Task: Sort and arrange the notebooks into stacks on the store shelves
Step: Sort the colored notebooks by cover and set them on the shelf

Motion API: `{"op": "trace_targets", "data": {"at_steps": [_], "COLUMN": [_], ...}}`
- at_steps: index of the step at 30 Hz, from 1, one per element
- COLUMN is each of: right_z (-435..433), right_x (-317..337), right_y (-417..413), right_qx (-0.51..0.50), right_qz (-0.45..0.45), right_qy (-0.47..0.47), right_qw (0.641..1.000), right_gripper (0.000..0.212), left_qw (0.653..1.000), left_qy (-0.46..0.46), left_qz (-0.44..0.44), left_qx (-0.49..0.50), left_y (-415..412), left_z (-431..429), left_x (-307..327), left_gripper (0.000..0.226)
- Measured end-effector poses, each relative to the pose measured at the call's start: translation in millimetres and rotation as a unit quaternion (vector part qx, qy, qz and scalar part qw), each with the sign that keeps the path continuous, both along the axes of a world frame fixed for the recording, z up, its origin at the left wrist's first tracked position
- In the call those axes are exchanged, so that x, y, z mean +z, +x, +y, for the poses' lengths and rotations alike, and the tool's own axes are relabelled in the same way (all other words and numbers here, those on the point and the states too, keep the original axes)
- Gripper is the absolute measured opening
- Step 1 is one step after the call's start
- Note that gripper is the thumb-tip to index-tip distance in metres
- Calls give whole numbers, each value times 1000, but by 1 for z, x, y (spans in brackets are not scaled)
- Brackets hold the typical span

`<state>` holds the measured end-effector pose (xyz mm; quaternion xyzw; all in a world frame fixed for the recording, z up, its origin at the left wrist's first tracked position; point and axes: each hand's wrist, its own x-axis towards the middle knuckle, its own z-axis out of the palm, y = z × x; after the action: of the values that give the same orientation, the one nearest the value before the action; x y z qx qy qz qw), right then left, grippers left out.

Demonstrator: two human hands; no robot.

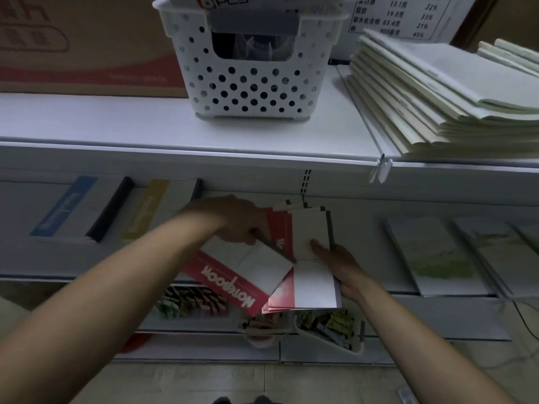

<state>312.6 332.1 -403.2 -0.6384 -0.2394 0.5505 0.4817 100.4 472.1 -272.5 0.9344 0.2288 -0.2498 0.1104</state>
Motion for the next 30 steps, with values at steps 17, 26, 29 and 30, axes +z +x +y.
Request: {"op": "trace_targets", "data": {"at_steps": [17,26,29,30], "right_z": [-9,13,22,25], "right_x": [-14,25,38,40], "right_y": [-9,-18,-22,-22], "right_qx": [5,144,117,103], "right_qz": [56,-121,-184,-196], "right_qy": [56,102,138,147], "right_qw": [997,977,966,964], "right_gripper": [46,64,53,50], "left_qw": [643,704,690,677], "left_qy": [-85,-227,-185,-173], "left_qz": [-525,-508,-552,-569], "left_qx": [551,441,430,433], "left_y": [-17,-22,-23,-23], "left_z": [-67,-53,-52,-52], "left_x": [-136,-98,-95,-95], "left_gripper": [105,44,44,47]}}
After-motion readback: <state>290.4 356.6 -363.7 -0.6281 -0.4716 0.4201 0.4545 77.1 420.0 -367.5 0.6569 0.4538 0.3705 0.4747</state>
